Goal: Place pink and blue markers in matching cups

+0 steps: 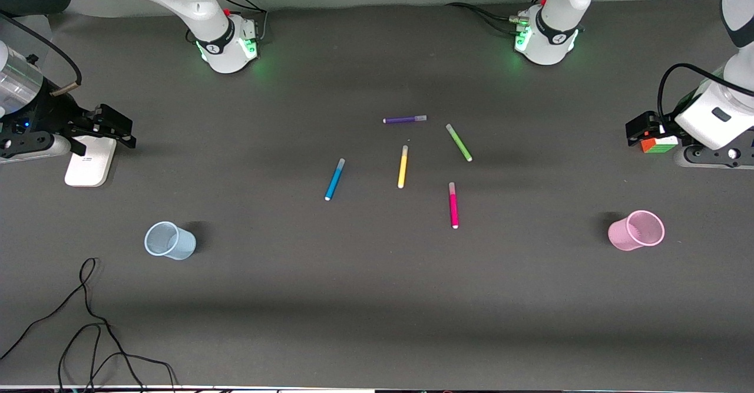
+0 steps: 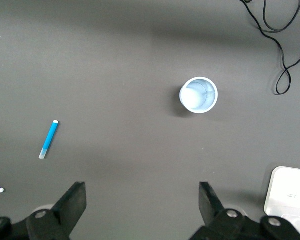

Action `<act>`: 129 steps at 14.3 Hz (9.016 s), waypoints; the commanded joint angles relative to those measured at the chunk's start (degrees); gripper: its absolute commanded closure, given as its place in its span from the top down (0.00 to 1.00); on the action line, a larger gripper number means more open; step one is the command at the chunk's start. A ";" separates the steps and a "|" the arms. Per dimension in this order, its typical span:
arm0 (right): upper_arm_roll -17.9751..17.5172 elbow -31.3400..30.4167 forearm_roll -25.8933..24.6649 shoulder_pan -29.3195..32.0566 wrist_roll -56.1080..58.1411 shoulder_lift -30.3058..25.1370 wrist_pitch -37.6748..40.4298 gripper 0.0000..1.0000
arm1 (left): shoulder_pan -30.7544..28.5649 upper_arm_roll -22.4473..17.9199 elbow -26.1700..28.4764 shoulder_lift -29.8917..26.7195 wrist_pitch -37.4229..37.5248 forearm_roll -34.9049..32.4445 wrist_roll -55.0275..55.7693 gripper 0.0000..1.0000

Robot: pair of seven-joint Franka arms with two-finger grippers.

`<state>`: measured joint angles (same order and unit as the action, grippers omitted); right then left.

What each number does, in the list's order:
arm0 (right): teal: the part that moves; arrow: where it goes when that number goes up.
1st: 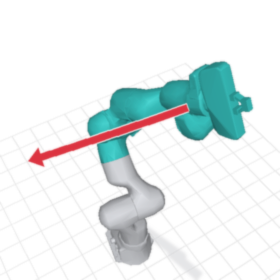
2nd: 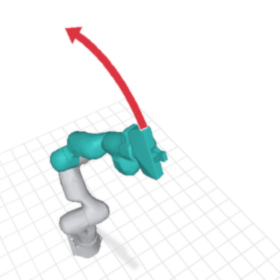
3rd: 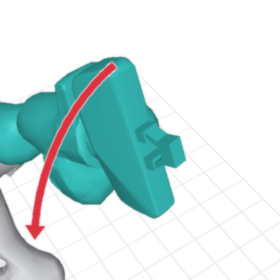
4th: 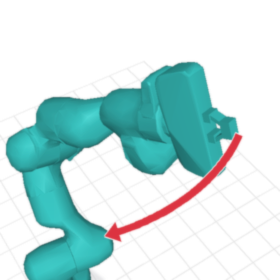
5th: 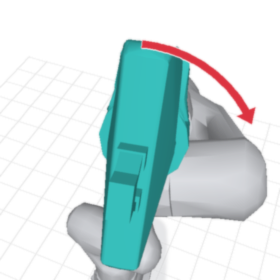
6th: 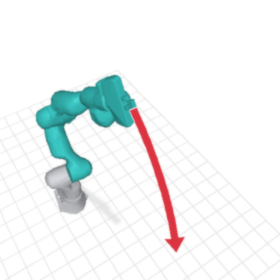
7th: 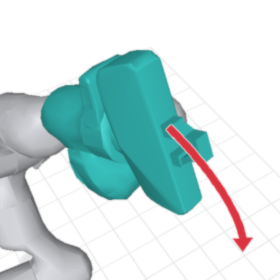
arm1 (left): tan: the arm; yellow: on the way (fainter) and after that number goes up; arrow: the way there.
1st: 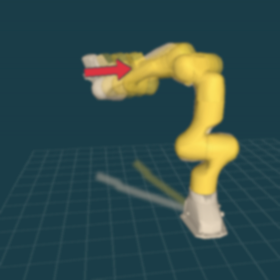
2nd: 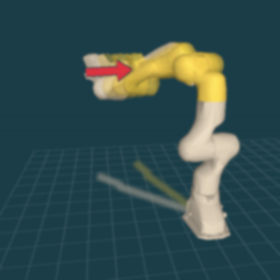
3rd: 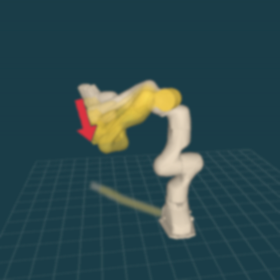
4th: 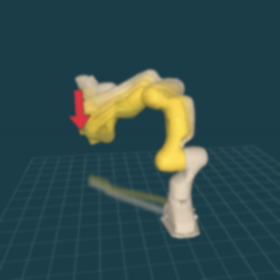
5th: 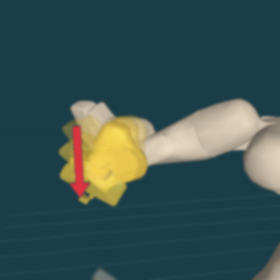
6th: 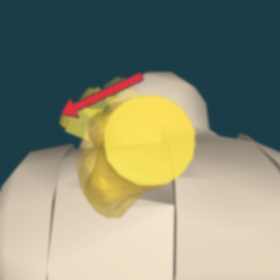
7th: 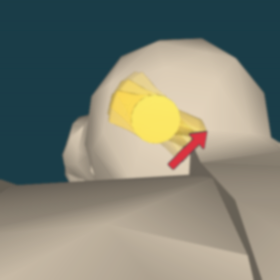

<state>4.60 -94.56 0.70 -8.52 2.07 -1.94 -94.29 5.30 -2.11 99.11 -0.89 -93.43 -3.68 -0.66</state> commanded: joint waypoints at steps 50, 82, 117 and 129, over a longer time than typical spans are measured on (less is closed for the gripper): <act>-2.67 9.48 34.19 -16.18 -23.96 52.21 -14.70 0.66 | 24.84 2.03 10.31 34.55 -51.15 13.34 21.67 0.69; 16.93 -8.49 -3.25 -15.47 0.55 17.69 -33.46 0.00 | 14.85 -22.41 5.39 15.21 -27.40 3.85 -39.89 0.00; 21.94 -32.27 -2.19 -14.33 11.37 20.22 -77.01 0.28 | -3.10 -21.62 11.11 28.57 -29.18 67.84 -124.49 0.23; 21.59 -29.64 -0.87 -14.86 11.81 16.19 -65.80 1.00 | -2.14 -21.79 5.92 25.51 -28.92 61.72 -111.20 0.19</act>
<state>26.41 -125.30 -1.09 -23.20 13.22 17.42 -165.73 2.98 -23.89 106.22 26.92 -123.40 61.73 -119.60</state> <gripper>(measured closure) 0.000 0.797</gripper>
